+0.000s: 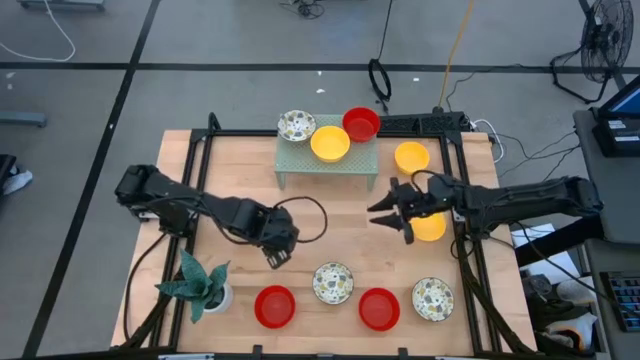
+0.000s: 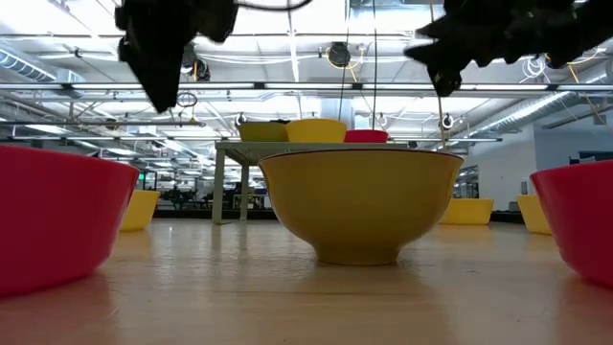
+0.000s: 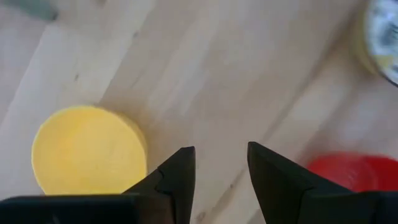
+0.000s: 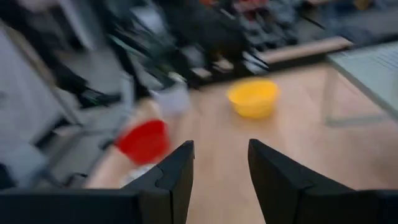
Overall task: Pick & Place Mini bowls
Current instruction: Stack the yellow bowl on top of the other yellow bowl on the shelf
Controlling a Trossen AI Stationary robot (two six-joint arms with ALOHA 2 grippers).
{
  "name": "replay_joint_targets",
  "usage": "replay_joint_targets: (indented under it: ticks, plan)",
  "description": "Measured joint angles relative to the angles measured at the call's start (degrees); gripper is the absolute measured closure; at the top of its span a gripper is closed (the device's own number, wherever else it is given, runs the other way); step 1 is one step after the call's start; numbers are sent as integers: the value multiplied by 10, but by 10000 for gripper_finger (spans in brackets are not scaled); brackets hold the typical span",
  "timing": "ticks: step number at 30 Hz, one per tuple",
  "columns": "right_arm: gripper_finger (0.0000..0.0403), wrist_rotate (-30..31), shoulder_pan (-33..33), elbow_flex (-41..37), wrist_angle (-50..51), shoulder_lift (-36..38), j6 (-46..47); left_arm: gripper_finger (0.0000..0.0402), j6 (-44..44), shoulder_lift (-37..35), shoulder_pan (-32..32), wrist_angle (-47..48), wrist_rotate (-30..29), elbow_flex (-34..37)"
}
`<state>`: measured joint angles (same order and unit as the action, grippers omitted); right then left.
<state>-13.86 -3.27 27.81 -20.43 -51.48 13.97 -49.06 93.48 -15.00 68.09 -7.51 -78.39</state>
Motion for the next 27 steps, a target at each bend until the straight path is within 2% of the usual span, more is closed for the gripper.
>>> replay_joint_targets:
  ticks: [5, 9, 20, 27]
  plan:
    - [264, -42, 0, -58, -163, 0, 25, 252, -73, -1, 17, -7, 1, 58]
    - [264, -44, 0, -90, -252, 0, 63, 241, -110, -1, 31, -5, 19, 95]
    - [264, -45, 0, -94, -261, 1, 69, 151, -127, -1, 66, -25, 10, 166]
    - [264, -45, 0, -84, -257, 1, 40, 145, -116, -1, 87, -109, 1, 222]
